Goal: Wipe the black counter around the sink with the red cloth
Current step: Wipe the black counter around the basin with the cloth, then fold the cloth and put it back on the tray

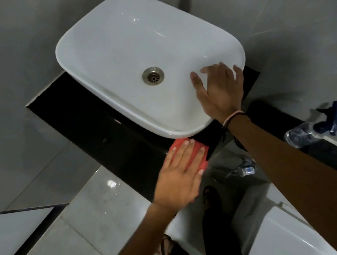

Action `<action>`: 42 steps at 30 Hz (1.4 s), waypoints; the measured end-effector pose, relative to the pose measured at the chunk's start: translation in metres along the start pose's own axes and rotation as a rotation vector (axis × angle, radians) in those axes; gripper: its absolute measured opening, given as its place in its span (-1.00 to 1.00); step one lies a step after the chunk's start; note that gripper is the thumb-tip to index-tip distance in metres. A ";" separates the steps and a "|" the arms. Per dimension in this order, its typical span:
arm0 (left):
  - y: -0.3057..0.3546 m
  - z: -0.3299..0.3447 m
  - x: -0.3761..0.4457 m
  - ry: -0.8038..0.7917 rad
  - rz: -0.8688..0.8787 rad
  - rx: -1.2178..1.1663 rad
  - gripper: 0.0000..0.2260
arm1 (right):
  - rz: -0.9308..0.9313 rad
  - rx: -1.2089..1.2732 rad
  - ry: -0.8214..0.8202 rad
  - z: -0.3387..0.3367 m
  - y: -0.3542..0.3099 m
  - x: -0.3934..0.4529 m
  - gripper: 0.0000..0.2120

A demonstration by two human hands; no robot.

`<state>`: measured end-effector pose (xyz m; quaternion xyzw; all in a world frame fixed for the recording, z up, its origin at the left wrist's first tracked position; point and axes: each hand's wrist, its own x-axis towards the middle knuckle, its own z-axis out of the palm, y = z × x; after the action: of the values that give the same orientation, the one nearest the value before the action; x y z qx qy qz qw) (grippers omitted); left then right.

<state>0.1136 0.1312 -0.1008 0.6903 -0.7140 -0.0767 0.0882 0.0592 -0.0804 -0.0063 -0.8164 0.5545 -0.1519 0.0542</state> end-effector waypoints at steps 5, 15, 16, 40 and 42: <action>-0.144 -0.033 -0.014 -0.036 0.291 0.061 -0.53 | 0.002 0.002 -0.001 0.002 0.001 0.001 -0.44; -0.267 -0.064 0.019 0.291 -0.942 -0.054 -0.46 | 0.012 0.045 0.077 0.013 0.003 0.009 -0.38; -0.245 -0.058 0.019 0.311 -0.974 -0.052 -0.47 | 0.016 0.041 0.082 0.014 0.003 0.011 -0.37; -0.011 -0.067 0.001 -0.322 -0.622 -0.427 -0.43 | 1.143 1.527 -0.590 0.043 0.000 -0.277 -0.55; 0.002 -0.060 0.009 -0.300 -0.633 -0.431 -0.49 | 1.190 1.578 -0.540 0.042 0.029 -0.263 -0.59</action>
<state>0.1249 0.1229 -0.0422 0.8227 -0.4388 -0.3479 0.0978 -0.0425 0.1483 -0.1033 -0.1476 0.5812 -0.2330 0.7655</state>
